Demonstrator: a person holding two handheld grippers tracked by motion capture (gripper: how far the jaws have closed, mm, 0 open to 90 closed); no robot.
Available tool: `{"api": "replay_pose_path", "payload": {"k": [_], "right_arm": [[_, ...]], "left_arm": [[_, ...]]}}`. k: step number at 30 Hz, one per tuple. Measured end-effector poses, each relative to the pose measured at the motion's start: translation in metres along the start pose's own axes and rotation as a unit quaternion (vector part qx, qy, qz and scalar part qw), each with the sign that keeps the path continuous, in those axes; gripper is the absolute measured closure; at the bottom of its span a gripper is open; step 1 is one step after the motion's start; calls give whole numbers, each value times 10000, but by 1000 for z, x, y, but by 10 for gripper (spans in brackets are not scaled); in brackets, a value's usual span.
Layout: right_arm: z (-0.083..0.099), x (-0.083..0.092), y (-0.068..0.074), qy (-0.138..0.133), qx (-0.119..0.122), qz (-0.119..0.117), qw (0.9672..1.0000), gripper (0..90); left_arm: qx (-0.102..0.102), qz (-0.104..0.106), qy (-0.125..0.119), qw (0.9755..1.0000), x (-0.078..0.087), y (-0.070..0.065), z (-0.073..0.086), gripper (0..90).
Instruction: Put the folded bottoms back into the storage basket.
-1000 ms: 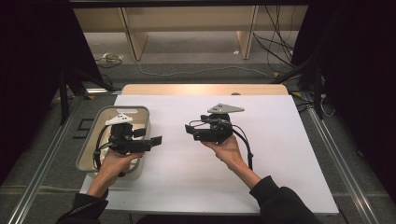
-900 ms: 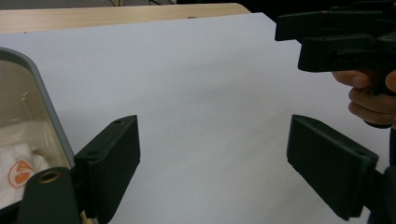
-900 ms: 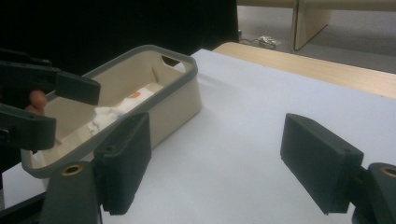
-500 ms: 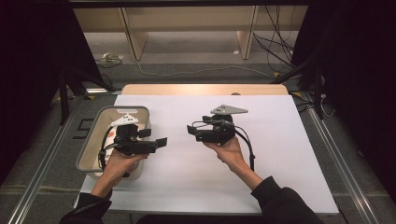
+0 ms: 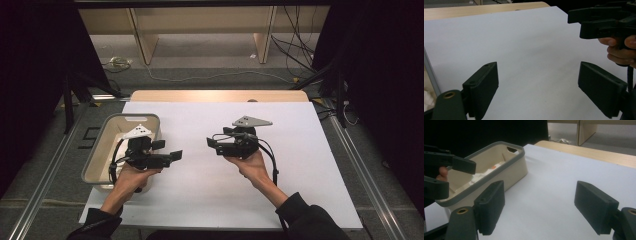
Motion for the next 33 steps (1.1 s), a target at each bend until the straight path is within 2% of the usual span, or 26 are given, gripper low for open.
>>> {"api": "replay_pose_path", "payload": {"k": [11,25,33], "right_arm": [[5,7,0,63,32,-49,10000,235],[11,16,-1,85,75,10,9999,235],[15,25,-2,46,93,50,9999,235]], "left_arm": [[-55,6,-134,9999,-1,-2,7,165],[-337,68,-67,9994,-5,-14,15,165],[-387,136,-159,9990,-4,-18,20,165]]}}
Point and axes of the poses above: each handheld gripper's, and its own axes: x roughly backward along the jaws, z roughly out of its underside, y roughly to its left, the point moved 1 cm from there along -x, roughly forward along the jaws, and after that the axes turned 3 degrees about x, right-handed, at the moved point
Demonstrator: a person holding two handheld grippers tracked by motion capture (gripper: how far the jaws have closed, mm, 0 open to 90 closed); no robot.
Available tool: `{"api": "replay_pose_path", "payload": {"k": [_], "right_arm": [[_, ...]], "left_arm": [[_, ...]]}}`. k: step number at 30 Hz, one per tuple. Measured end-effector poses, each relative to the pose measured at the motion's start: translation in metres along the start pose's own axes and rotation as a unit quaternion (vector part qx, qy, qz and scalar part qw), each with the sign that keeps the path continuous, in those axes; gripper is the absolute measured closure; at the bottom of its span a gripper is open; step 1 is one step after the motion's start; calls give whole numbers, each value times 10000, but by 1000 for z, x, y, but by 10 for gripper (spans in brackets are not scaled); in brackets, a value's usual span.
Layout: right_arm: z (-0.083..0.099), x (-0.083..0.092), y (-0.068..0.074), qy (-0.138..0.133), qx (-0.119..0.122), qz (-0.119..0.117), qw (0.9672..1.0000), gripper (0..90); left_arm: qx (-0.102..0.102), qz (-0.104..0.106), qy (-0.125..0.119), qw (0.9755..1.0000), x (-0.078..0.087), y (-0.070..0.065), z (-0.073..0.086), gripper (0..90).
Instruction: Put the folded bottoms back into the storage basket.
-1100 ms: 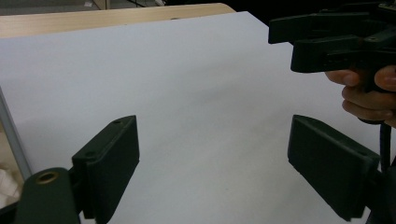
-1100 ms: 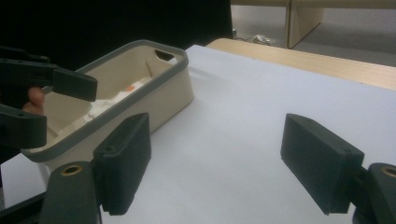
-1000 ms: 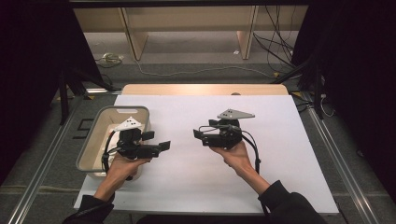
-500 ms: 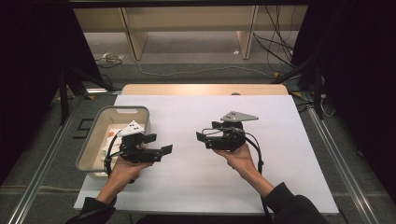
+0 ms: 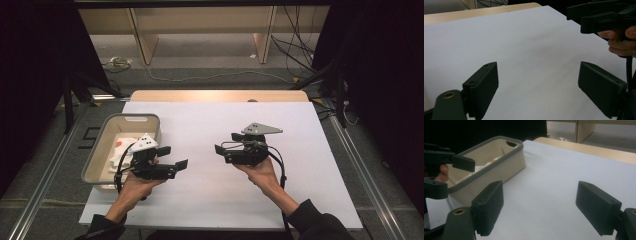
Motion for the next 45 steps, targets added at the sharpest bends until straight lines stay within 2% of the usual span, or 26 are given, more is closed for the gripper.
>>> {"api": "replay_pose_path", "payload": {"k": [9,24,36,45], "right_arm": [[6,15,1,-71,77,-14,9999,234],[21,39,2,-161,34,-35,9999,234],[31,53,6,-98,242,62,9996,207],[35,60,14,-157,413,132,9989,205]], "left_arm": [[-85,61,-108,9999,2,-7,4,165],[-347,224,-128,9991,3,-22,12,160],[-431,247,-262,9984,9,-26,16,158],[-478,267,-327,9980,11,-30,19,158]]}}
Point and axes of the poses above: each handheld gripper's, and its own axes: x roughly backward along the jaws, z roughly out of its underside, y roughly to its left, the point moved 1 cm from there along -x, roughly forward along the jaws, and after that the axes turned 3 degrees about x, right-handed, at the moved point
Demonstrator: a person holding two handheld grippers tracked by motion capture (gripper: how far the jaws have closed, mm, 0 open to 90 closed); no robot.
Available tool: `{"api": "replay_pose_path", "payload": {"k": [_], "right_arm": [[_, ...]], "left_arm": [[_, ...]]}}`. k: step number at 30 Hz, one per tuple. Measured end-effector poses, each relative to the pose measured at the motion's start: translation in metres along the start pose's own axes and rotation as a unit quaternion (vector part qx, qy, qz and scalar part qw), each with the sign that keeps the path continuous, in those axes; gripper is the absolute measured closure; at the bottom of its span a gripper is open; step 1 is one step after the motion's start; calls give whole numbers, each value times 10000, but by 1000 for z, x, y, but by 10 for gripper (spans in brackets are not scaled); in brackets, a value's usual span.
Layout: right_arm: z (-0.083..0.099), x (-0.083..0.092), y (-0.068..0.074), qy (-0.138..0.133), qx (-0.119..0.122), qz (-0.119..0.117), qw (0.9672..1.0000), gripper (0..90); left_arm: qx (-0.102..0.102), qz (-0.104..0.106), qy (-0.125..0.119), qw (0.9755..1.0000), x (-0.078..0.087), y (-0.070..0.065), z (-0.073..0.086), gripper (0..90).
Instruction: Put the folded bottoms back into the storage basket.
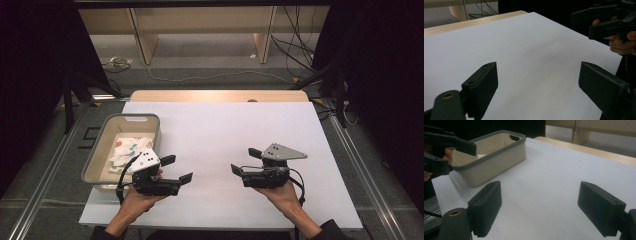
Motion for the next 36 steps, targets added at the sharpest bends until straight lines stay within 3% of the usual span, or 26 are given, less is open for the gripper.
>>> {"api": "replay_pose_path", "payload": {"k": [14,26,36], "right_arm": [[13,8,4,78,-96,53,9999,207],[18,15,12,78,39,175,9998,208],[22,21,14,45,-12,242,9997,193]], "left_arm": [[-5,95,-62,9999,3,-6,3,157],[-22,110,-50,9999,5,-8,6,157],[-24,131,-81,9999,8,-11,8,152]]}}
Point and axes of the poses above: each handheld gripper's, and its own axes: x roughly backward along the jaws, z roughly out of its underside, y roughly to its left, the point moved 1 cm from there along -x, roughly forward along the jaws, and after that the axes turned 3 degrees about x, right-handed, at the moved point
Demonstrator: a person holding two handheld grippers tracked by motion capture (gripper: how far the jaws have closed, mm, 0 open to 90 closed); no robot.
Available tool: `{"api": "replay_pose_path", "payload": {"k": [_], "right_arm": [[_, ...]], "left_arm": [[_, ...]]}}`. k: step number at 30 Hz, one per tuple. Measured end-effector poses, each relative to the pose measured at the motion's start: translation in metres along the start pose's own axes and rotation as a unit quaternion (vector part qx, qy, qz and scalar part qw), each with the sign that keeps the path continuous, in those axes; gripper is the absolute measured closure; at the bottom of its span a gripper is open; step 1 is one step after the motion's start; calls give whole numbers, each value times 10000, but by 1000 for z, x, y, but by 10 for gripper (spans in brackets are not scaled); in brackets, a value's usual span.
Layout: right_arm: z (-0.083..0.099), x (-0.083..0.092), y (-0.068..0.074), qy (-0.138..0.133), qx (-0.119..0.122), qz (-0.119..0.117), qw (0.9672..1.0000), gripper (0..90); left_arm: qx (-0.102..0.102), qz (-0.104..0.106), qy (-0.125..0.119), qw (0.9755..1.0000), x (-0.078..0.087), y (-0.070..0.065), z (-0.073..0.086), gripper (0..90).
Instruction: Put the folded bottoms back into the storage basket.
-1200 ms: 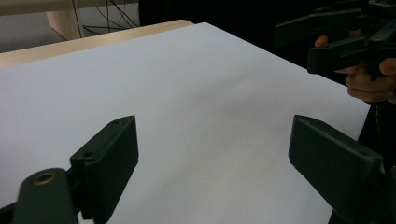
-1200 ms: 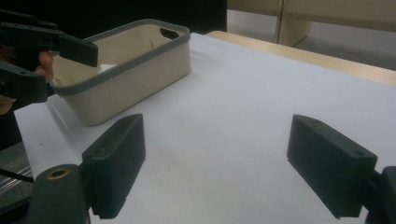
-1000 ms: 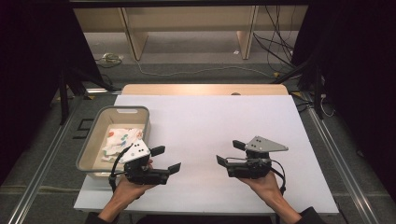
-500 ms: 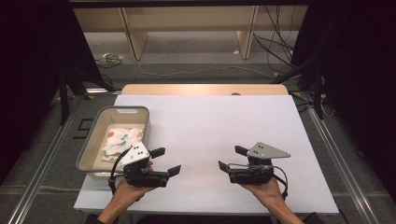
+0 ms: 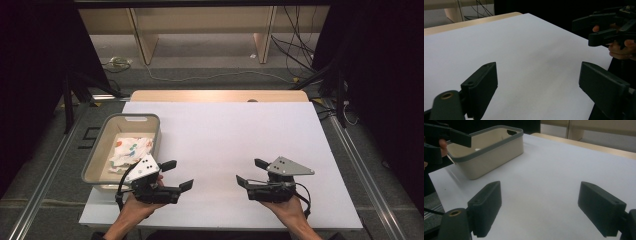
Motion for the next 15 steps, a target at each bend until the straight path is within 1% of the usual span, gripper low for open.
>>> {"api": "replay_pose_path", "payload": {"k": [4,9,15], "right_arm": [[1,1,-1,-9,-31,43,10000,175],[1,1,-1,1,-31,76,10000,167],[1,0,-2,-18,-26,91,10000,166]], "left_arm": [[40,14,-35,10000,1,0,0,141],[-7,-19,-25,10000,0,0,1,123],[-16,-42,-9,10000,-2,1,2,107]]}}
Point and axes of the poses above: each handheld gripper's, and its own axes: x roughly backward along the jaws, z roughly out of its underside, y roughly to its left, the point moved 1 cm from there along -x, roughly forward along the jaws, and after that the axes turned 3 degrees about x, right-handed, at the moved point
